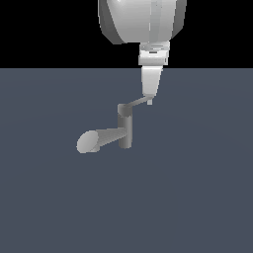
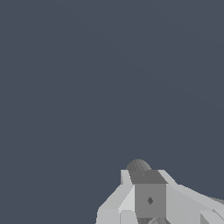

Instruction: Turn on the faucet by rotating a designated handle.

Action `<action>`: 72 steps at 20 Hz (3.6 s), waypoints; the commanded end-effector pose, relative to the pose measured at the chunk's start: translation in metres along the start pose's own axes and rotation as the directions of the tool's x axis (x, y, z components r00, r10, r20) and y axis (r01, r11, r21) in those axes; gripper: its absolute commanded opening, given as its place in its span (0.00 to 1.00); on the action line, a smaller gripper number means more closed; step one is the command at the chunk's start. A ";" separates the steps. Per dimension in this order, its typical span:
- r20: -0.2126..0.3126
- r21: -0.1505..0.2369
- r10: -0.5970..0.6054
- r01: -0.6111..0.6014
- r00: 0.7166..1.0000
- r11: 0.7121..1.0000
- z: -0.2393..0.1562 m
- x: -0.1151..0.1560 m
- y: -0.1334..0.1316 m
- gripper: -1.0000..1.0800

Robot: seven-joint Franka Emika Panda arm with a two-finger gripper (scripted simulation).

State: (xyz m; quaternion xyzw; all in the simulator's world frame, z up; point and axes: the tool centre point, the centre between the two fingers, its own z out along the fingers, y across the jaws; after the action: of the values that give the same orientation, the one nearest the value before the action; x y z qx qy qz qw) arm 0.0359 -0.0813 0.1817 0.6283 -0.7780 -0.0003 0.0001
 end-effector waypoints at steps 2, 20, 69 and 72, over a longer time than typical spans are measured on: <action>0.000 0.000 0.000 0.000 1.000 1.000 0.000 0.001 0.009 0.00; 0.000 0.000 0.001 -0.001 1.000 1.000 0.000 0.006 0.058 0.00; 0.012 0.025 0.041 -0.041 0.999 0.999 -0.012 -0.100 0.096 0.00; 0.010 0.021 0.034 -0.034 0.999 0.999 -0.009 -0.111 0.092 0.00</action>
State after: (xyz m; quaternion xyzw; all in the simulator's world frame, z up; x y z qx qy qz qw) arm -0.0358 0.0228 0.1972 0.6005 -0.7995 0.0066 -0.0097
